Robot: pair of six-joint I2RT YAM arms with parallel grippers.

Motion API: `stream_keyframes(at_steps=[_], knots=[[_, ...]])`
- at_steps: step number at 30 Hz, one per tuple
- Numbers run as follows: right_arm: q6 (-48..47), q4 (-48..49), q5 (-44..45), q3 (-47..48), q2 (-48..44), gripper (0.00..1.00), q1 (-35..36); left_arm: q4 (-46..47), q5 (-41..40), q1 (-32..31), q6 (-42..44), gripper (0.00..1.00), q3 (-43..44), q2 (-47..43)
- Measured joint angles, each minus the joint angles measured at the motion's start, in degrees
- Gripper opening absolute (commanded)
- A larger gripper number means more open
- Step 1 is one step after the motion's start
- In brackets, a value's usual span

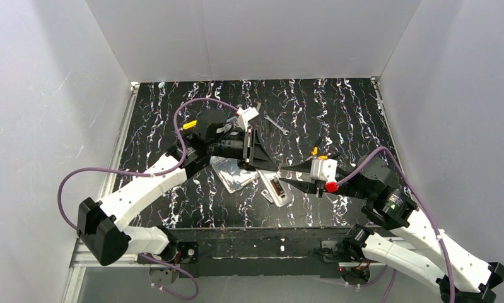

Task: Load the batteries into the remote control
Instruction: Load the battery into the remote control, then pick up the battery from the center of the board.

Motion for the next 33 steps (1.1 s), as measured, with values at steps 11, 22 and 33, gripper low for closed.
stream_keyframes(at_steps=[11,22,33], knots=[[5.86,0.02,7.02,-0.02,-0.04,0.43,0.0,-0.09,-7.43,0.0,18.95,0.0,-9.4,-11.56],[16.48,2.89,18.45,-3.78,2.21,0.55,0.0,-2.82,-17.57,-0.02,28.5,0.0,-11.13,-15.37],[30.34,-3.56,43.21,1.53,24.13,0.51,-4.87,-20.15,-37.55,0.02,24.5,0.0,-11.13,-21.68]])
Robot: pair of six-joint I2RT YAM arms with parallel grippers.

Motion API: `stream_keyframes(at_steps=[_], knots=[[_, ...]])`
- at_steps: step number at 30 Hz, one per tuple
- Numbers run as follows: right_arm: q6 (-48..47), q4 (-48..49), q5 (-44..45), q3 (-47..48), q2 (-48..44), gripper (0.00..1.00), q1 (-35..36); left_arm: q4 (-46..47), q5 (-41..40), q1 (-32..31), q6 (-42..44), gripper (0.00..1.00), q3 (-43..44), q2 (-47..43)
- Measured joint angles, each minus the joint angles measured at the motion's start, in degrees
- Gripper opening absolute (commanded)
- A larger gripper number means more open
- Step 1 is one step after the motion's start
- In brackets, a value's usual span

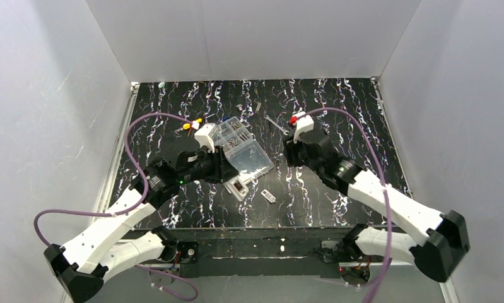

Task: Load the batteries into the remote control
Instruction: Pick up the battery from the center of the board.

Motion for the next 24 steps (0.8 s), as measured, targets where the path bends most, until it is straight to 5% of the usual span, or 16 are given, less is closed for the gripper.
stream_keyframes(at_steps=[7,24], knots=[[8.96,-4.46,0.17,5.51,11.96,0.48,-6.01,-3.85,-2.51,0.04,0.57,0.0,0.09,-1.64],[21.4,-5.53,-1.38,5.81,28.94,0.54,-6.49,-6.43,-2.27,0.37,-0.17,0.0,0.39,-1.75]])
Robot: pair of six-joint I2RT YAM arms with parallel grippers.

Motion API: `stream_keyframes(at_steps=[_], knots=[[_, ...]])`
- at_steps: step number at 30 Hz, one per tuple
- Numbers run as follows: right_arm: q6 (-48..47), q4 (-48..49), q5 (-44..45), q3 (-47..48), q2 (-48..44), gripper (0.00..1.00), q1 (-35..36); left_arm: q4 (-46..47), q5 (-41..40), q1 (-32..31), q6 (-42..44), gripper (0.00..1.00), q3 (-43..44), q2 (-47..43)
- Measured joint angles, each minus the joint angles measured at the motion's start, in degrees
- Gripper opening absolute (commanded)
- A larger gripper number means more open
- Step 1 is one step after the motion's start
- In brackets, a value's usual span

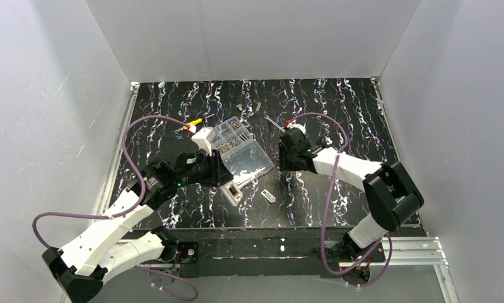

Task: Load the batteries into the remote control
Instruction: Pick up the battery from the center of the board.

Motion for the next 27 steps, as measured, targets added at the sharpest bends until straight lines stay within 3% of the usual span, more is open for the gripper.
stream_keyframes(at_steps=[13,27], knots=[[1.49,1.92,-3.28,1.64,4.26,0.52,-0.04,-0.13,0.85,0.07,0.0,0.0,0.0,0.0],[1.46,2.51,-3.58,5.62,10.86,0.36,-0.04,-0.17,1.07,0.44,0.02,0.0,0.2,0.0]])
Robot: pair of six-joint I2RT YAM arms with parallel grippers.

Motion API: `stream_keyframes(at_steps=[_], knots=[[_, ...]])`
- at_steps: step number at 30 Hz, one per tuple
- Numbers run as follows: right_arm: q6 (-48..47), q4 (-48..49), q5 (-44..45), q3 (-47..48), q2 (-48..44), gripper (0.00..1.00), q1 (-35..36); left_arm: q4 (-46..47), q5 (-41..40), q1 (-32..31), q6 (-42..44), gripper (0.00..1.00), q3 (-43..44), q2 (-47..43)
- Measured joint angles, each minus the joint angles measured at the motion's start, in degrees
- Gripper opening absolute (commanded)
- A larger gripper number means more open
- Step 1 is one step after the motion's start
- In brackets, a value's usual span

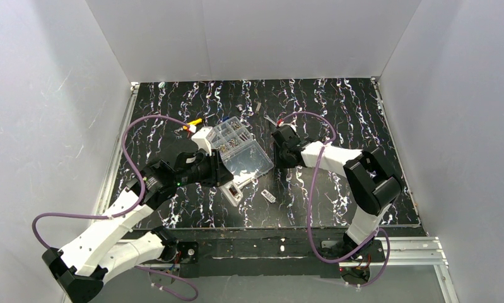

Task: Load the batteries into the remote control
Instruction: Pick up the battery from the center of the board.

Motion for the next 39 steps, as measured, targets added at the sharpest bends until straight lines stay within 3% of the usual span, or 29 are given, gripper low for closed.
stream_keyframes(at_steps=[5,12,18,25,32,39], knots=[[-0.07,-0.02,0.61,0.48,0.87,0.3,0.0,-0.02,0.02,0.24,0.0,0.0,0.02,0.0],[-1.92,-0.17,1.03,1.57,1.92,0.06,0.0,-0.13,0.2,0.61,0.0,0.0,0.02,0.0],[-4.44,0.17,1.55,-0.52,-0.17,0.01,0.0,-0.85,0.2,0.96,0.11,0.0,0.31,0.04],[-13.68,0.85,-2.47,-9.94,-20.52,0.01,-0.37,-0.94,0.98,1.51,-0.33,0.0,2.95,1.81],[-34.32,5.44,-24.59,-17.05,-48.72,0.01,-0.59,4.92,2.93,1.9,-3.74,0.0,2.8,5.14],[-50.31,6.12,-41.51,-17.94,-58.25,0.01,-0.55,20.74,6.16,2.23,-6.08,0.0,-3.1,4.35]])
